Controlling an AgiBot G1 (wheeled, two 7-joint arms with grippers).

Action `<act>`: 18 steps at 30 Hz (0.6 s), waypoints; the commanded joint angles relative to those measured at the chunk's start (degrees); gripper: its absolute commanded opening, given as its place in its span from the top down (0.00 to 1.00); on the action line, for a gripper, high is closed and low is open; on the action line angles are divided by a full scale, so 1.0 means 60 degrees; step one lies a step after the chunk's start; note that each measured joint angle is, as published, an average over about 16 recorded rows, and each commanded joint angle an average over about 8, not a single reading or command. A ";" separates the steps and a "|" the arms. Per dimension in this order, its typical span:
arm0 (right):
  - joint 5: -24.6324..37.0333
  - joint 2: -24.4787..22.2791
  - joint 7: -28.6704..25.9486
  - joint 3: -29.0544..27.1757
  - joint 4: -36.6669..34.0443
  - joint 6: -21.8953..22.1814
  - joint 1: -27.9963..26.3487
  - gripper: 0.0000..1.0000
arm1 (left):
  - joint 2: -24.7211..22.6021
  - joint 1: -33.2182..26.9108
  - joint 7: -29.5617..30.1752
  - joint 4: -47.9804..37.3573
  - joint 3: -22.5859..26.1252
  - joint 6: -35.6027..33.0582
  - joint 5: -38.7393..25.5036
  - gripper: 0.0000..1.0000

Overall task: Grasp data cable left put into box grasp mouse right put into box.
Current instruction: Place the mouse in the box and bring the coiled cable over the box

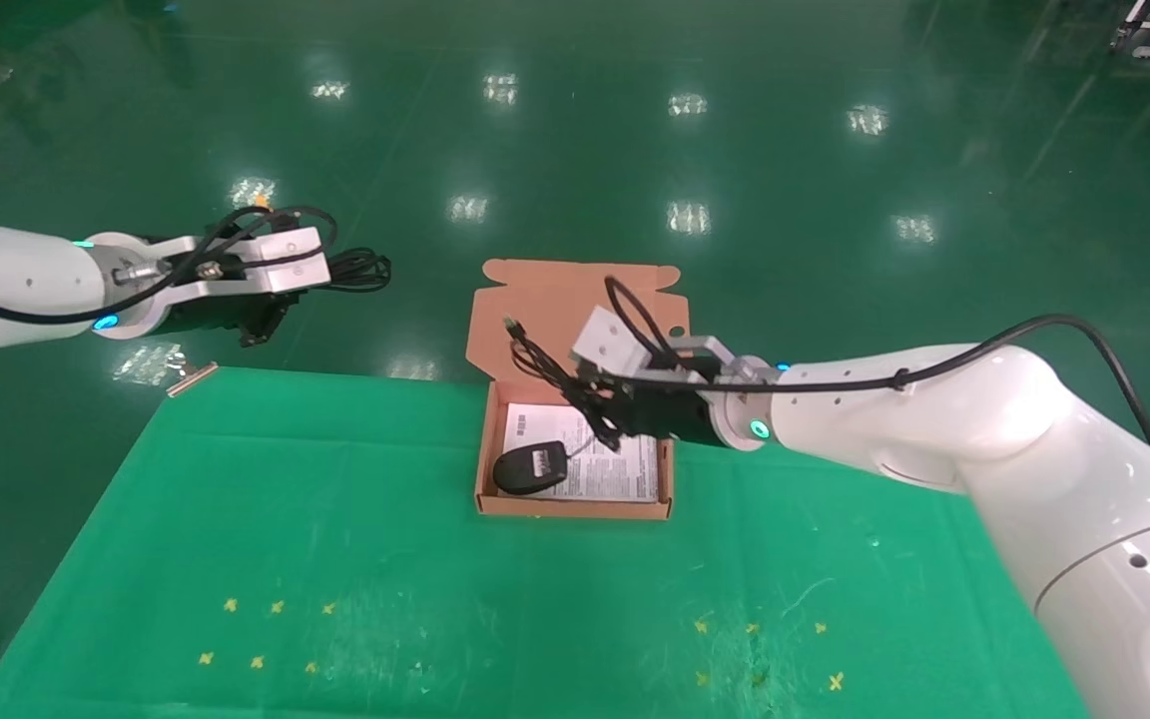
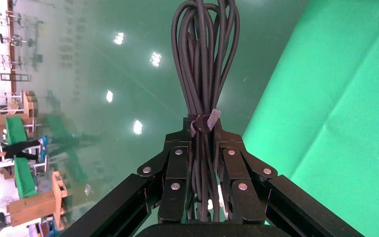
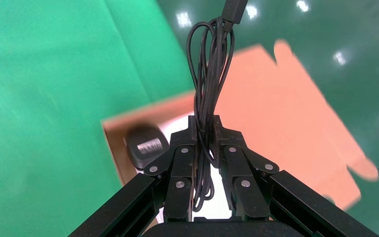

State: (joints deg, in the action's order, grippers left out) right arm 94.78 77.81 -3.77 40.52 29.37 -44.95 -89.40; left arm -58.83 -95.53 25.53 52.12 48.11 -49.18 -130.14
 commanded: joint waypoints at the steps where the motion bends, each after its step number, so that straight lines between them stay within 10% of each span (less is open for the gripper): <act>1: 0.0061 0.0019 0.0119 0.0178 -0.0315 0.0127 -0.0025 1.00 | 0.0007 0.0008 0.0029 0.0029 0.0001 -0.0008 -0.0019 1.00; 11: -0.0301 0.0110 0.1136 0.1523 -0.0257 0.0821 -0.0121 0.98 | 0.0019 0.0022 0.0084 0.0084 0.0003 -0.0023 -0.0055 1.00; 18: -0.0718 0.0119 0.1477 0.2291 -0.0135 0.1062 -0.0231 0.16 | 0.0022 0.0026 0.0095 0.0099 0.0004 -0.0028 -0.0065 1.00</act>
State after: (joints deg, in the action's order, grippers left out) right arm 90.83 78.52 4.74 53.58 28.43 -38.79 -90.69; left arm -58.70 -95.38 26.09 52.70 48.13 -49.35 -130.52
